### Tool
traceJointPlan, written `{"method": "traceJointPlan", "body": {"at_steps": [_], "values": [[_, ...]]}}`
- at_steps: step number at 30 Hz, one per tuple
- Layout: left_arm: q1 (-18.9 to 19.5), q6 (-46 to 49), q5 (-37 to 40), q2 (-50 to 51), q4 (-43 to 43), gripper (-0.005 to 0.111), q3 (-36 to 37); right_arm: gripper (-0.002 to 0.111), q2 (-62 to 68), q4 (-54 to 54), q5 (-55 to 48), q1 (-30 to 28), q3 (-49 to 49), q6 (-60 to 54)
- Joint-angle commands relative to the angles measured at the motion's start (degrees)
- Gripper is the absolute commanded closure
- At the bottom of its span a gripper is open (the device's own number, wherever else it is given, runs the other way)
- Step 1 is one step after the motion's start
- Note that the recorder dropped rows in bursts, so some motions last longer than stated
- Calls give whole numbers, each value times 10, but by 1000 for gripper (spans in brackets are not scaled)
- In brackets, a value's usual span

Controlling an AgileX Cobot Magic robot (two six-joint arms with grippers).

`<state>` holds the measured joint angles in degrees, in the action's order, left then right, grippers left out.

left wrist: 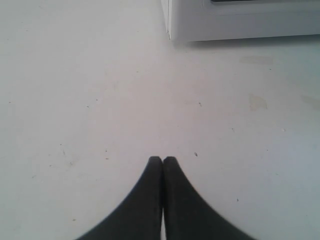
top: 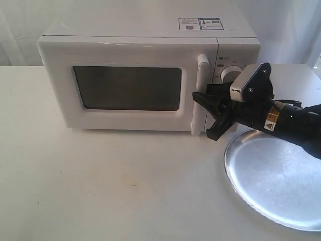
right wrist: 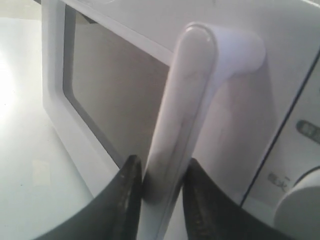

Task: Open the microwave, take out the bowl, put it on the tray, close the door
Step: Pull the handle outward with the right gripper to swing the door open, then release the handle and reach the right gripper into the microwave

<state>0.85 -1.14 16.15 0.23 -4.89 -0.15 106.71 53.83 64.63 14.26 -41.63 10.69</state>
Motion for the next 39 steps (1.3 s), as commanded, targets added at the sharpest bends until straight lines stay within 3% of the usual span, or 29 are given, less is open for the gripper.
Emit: {"method": "traceJointPlan", "body": {"at_steps": [1, 6, 14, 21, 29, 32, 35, 37, 39], "values": [[2, -1, 0, -2, -5, 107, 1, 108, -33, 246, 53, -4, 17, 11], [2, -1, 0, -2, -5, 107, 1, 108, -53, 317, 53, -4, 17, 49], [2, -1, 0, -2, -5, 107, 1, 107, -89, 291, 53, -7, 26, 80], [2, -1, 0, -2, -5, 107, 1, 80, -134, 346, 53, -7, 31, 120], [2, -1, 0, -2, -5, 107, 1, 71, -248, 384, 53, -7, 31, 241], [2, -1, 0, -2, -5, 107, 1, 72, -315, 429, 53, -7, 31, 257], [2, -1, 0, -2, -5, 107, 1, 84, -385, 412, 41, -7, 30, 212], [2, -1, 0, -2, -5, 107, 1, 99, -422, 298, -110, -7, 30, 190], [2, -1, 0, -2, -5, 107, 1, 108, -437, 67, -242, -5, 29, 174]]}}
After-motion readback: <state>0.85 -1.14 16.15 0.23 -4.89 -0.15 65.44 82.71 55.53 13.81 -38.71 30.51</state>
